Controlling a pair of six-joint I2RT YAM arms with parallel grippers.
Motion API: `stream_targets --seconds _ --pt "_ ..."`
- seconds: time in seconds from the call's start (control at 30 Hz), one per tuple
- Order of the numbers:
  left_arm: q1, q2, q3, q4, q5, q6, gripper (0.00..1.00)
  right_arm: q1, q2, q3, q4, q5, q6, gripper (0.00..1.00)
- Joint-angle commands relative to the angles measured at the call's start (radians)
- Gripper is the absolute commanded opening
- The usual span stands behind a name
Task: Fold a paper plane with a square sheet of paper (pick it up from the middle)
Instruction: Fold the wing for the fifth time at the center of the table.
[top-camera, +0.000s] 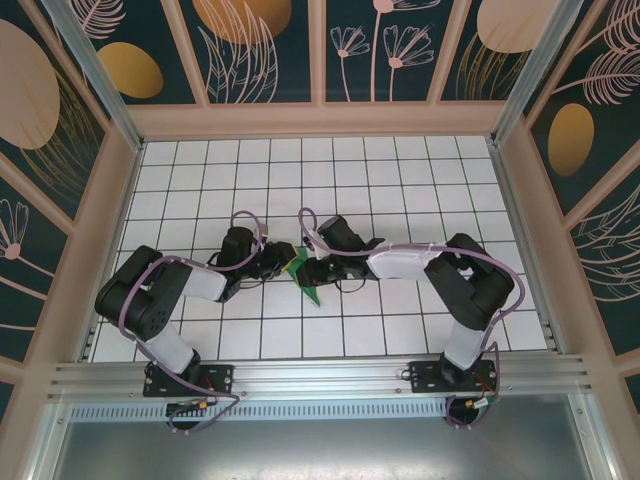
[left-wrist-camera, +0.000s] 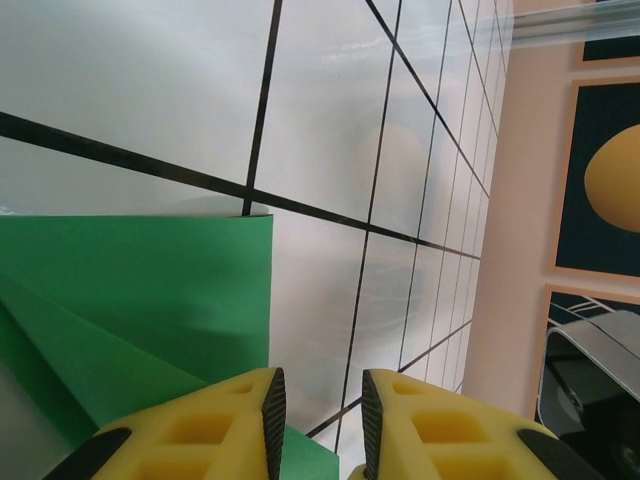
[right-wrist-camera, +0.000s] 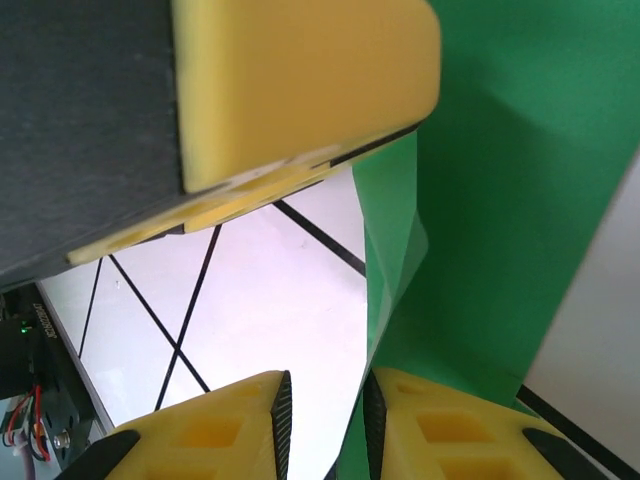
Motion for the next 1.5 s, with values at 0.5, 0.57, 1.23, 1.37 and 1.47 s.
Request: stream_targets --seconds 0.5,0.57,1.23,1.37,1.47 --pt "-0.003 0.001 -0.006 -0.034 -0.004 0.041 0.29 0.008 -0.017 -0.116 0.094 -0.040 0.042 0.01" --pt "-0.002 -0.005 -0.006 -0.036 -0.003 0.042 0.29 0.000 -0.014 -0.137 0.131 -0.063 0.051 0.01" --pt "-0.046 -0.168 0.002 -0.134 0.059 0.052 0.33 -0.079 0.028 -0.219 0.341 -0.231 0.164 0.00" --pt "-0.064 -0.154 -0.021 -0.097 0.060 0.029 0.33 -0.083 0.045 -0.210 0.359 -0.236 0.191 0.00" --pt "-0.068 -0.128 -0.029 -0.065 0.055 0.018 0.33 -0.083 0.062 -0.204 0.366 -0.234 0.200 0.00"
